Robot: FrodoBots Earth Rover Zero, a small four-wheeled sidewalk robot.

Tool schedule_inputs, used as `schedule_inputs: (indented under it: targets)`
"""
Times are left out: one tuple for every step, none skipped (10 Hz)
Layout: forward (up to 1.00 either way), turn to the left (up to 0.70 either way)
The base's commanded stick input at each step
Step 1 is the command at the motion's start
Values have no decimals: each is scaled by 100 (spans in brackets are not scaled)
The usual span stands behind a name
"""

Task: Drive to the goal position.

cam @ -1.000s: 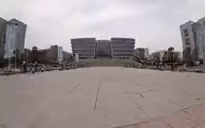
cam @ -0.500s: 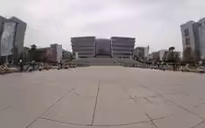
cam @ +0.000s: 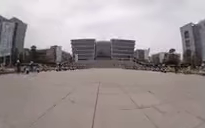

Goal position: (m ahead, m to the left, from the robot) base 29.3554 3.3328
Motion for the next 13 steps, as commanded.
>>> schedule_inputs:
  targets:
    - [70, 1]
    - [70, 1]
    - [70, 1]
    - [70, 1]
    - [70, 1]
    - [70, 1]
    - [70, 1]
    - [70, 1]
    - [70, 1]
    - [70, 1]
    - [70, 1]
    - [70, 1]
    - [70, 1]
